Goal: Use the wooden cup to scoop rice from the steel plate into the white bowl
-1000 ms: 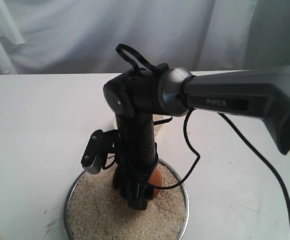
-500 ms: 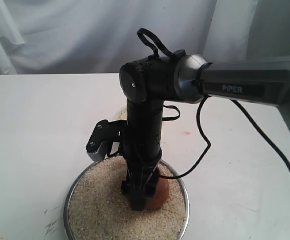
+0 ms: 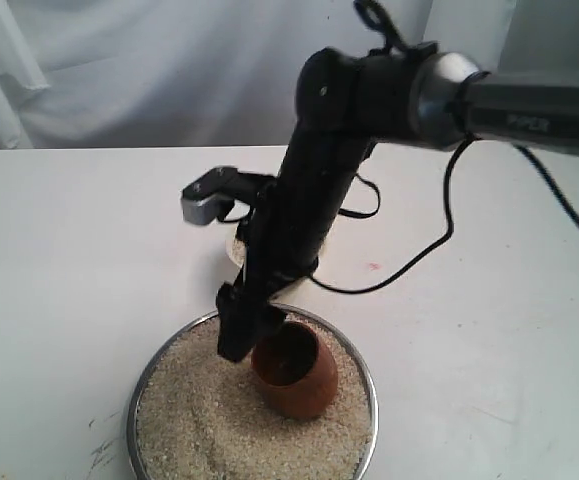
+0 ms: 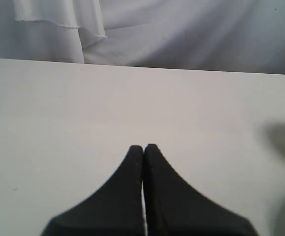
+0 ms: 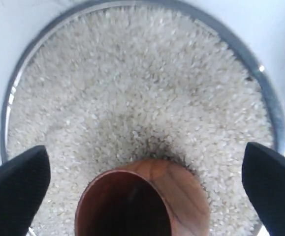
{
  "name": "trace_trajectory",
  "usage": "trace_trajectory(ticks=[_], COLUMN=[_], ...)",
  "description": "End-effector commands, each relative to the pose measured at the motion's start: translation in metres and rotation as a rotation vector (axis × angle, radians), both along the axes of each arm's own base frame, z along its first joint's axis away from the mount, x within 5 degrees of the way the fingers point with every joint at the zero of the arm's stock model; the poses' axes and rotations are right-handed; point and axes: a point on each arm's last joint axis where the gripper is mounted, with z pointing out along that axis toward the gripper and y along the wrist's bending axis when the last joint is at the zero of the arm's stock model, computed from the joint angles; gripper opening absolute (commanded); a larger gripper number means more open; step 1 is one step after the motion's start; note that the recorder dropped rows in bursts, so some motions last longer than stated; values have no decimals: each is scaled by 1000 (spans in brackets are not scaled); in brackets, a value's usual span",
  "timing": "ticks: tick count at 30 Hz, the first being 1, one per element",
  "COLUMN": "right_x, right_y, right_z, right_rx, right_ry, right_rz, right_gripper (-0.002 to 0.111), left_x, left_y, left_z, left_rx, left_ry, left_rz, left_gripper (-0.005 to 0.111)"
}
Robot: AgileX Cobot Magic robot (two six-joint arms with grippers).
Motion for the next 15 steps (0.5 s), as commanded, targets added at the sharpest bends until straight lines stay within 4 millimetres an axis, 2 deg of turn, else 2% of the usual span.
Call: trace_trajectory(ticks=[1,4,8,12,15], right_x=[5,-6,-19,-41,-55], right_y=[-14,-25,-44,-80,-109], right_z=[39,55,63,47,27], right_rx=[112,146,318,496,559], right_ry=[-37,-72,-272,-454,-511], right_rz=[-27,27,-11,-77,-221], right_gripper=[96,96,96,96,96], left_x=[0,0,0,0,0], left_y=[0,0,0,0,0], left_z=[0,0,0,0,0], left_rx=[1,1,1,1,1], left_ry=[-13,-13,-13,-13,-13], left_rz=[2,2,2,2,2], left_gripper=[0,0,0,0,0])
